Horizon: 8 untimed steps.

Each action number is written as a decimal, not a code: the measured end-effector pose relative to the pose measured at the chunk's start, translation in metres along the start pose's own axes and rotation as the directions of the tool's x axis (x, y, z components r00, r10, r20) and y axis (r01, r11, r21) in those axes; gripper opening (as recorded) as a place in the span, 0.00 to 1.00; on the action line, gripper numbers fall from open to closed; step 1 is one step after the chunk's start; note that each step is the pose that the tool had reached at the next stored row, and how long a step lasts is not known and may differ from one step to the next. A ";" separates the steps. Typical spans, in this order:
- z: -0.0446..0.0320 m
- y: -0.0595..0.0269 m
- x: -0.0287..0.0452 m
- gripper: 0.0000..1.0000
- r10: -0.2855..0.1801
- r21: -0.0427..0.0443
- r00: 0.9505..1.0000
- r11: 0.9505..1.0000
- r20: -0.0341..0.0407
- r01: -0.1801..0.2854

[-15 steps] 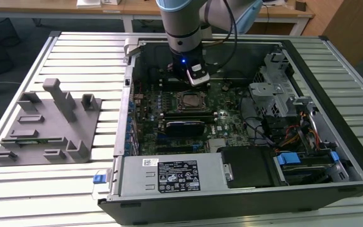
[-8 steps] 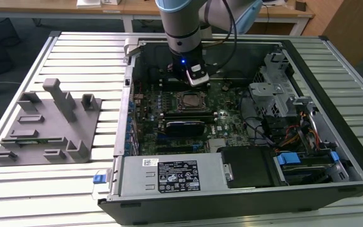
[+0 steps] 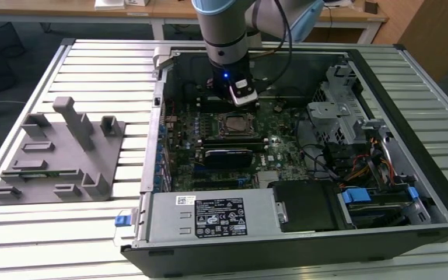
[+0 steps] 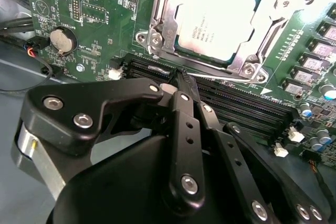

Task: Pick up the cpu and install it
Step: 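Install the first cpu locking lever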

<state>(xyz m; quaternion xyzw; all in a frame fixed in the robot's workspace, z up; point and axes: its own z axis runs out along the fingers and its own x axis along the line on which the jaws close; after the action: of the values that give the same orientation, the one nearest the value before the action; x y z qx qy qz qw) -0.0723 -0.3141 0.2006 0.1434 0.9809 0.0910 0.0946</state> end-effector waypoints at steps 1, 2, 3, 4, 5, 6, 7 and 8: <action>0.0003 0.0000 0.0001 0.11 0.001 0.001 1.000 1.000 0.001 -0.001; 0.0006 -0.0001 0.0001 0.11 0.001 0.002 1.000 1.000 0.002 -0.001; 0.0010 -0.0002 0.0002 0.11 0.001 0.003 1.000 1.000 0.003 -0.001; 0.0013 -0.0003 0.0003 0.11 0.002 0.004 1.000 1.000 0.004 -0.002; 0.0017 -0.0004 0.0003 0.11 0.002 0.005 1.000 1.000 0.005 -0.002; 0.0020 -0.0004 0.0004 0.11 0.002 0.007 1.000 1.000 0.006 -0.002; 0.0024 -0.0005 0.0004 0.11 0.002 0.008 1.000 1.000 0.007 -0.002; 0.0028 -0.0006 0.0005 0.11 0.002 0.010 1.000 1.000 0.008 -0.002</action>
<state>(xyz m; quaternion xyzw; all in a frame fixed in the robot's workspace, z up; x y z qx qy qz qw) -0.0723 -0.3141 0.1977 0.1453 0.9808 0.0858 0.0978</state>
